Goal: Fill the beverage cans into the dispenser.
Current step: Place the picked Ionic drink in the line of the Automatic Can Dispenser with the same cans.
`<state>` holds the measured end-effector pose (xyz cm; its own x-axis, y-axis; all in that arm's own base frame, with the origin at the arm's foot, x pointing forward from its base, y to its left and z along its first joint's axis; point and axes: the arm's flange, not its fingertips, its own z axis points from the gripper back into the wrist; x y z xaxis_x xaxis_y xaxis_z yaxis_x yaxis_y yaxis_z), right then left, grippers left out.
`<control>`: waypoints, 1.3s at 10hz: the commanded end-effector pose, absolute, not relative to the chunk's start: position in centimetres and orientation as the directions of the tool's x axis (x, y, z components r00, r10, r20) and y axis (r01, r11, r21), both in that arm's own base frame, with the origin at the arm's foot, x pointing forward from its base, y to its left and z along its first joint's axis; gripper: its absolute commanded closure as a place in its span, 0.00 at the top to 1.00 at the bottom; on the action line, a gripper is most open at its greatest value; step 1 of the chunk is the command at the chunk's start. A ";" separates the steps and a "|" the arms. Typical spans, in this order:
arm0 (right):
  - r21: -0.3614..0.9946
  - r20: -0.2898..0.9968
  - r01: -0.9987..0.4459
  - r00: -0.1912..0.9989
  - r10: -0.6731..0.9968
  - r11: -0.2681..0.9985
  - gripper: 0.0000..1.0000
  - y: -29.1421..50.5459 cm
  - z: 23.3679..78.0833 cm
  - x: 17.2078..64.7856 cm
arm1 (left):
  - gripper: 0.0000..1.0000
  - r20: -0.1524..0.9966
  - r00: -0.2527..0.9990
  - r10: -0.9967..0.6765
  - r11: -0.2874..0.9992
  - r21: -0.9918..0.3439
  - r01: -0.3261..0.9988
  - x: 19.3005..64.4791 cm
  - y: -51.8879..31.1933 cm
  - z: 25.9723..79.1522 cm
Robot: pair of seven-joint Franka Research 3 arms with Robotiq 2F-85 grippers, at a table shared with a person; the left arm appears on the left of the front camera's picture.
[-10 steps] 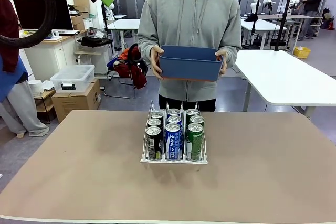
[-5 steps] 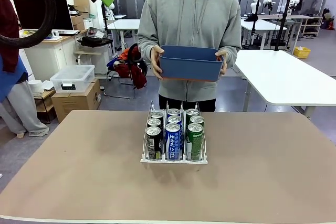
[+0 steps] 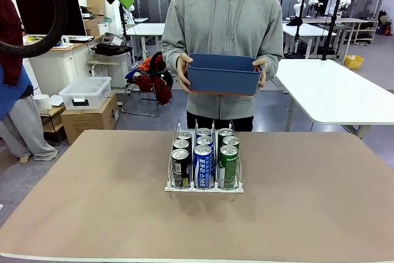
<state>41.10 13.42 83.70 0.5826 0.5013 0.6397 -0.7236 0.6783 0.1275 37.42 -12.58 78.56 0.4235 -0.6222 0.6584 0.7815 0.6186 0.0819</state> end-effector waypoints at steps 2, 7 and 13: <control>0.134 0.636 -0.723 0.587 0.501 0.678 1.00 13.2 83.6 40.9 | 0.99 0.665 0.423 -0.615 0.616 0.071 0.784 37.5 -12.2 78.6; 0.134 0.636 -0.723 0.587 0.501 0.678 1.00 13.2 83.6 40.9 | 0.99 0.665 0.423 -0.615 0.616 0.071 0.784 37.5 -12.2 78.6; 0.134 0.636 -0.723 0.587 0.501 0.678 1.00 13.2 83.6 40.9 | 0.99 0.665 0.423 -0.615 0.616 0.071 0.784 37.5 -12.2 78.6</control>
<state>41.10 13.42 83.70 0.5826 0.5012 0.6397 -0.7236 0.6784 0.1275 37.42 -12.58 78.56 0.4235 -0.6222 0.6584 0.7814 0.6186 0.0819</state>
